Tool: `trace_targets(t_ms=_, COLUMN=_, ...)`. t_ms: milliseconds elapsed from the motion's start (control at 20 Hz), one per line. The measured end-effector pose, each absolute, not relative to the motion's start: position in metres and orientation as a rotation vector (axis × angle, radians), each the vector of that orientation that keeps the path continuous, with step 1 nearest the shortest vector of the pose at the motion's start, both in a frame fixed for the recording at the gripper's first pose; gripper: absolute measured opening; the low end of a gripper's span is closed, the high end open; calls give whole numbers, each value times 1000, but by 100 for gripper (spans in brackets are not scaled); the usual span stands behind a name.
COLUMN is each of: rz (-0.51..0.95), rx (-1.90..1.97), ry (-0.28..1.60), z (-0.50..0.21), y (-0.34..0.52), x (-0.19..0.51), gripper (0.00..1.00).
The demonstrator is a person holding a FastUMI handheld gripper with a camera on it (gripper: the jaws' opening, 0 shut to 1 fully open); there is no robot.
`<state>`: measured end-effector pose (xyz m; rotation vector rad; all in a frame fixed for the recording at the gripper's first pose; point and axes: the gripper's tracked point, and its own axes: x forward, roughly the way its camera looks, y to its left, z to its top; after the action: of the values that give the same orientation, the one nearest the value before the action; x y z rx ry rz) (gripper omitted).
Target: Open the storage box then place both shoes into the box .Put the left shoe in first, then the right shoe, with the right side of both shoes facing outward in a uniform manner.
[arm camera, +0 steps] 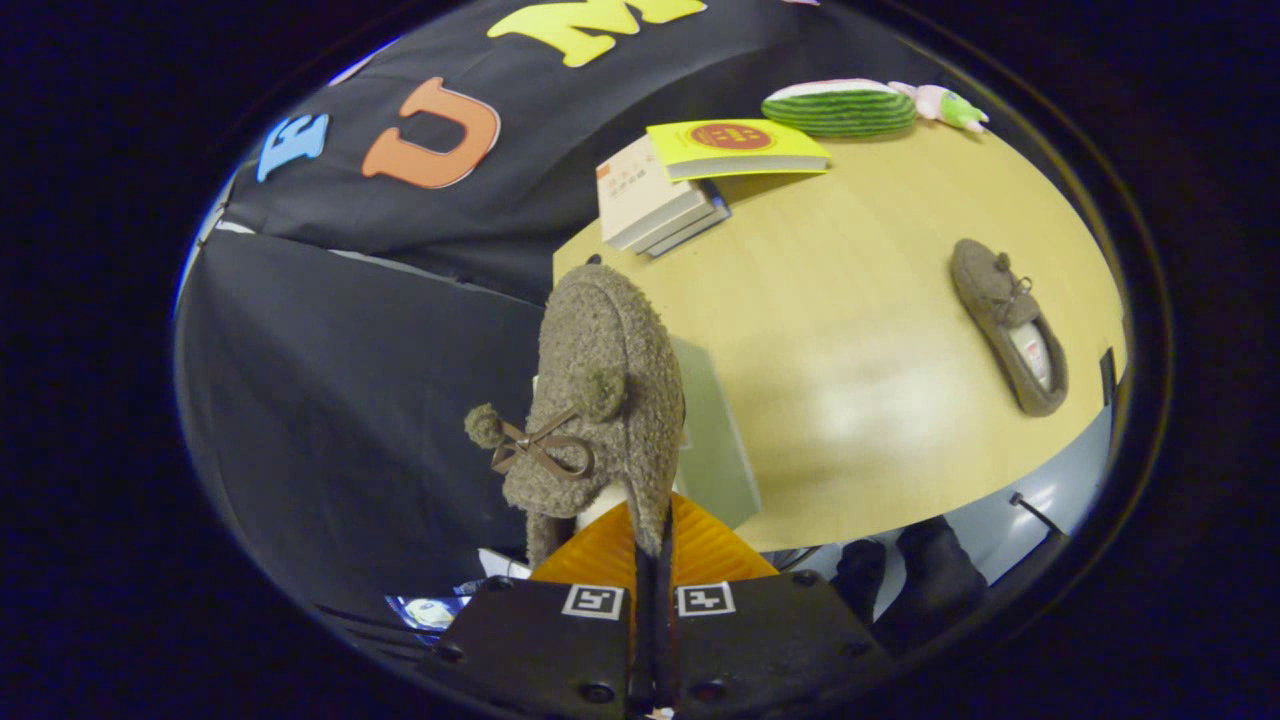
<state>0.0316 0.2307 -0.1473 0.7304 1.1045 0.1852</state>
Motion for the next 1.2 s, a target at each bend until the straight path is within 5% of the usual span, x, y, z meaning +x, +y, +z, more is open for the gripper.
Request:
trace_targets(t_ms=400, rz=163, rx=625, ry=1172, z=-190, y=335, x=57, gripper=6)
trace_targets(t_ms=1000, rz=44, rx=519, ry=1328, z=-293, y=361, x=80, gripper=7)
trace_targets(t_ms=1200, rz=28, rx=540, ry=1304, z=-301, y=362, x=93, gripper=14)
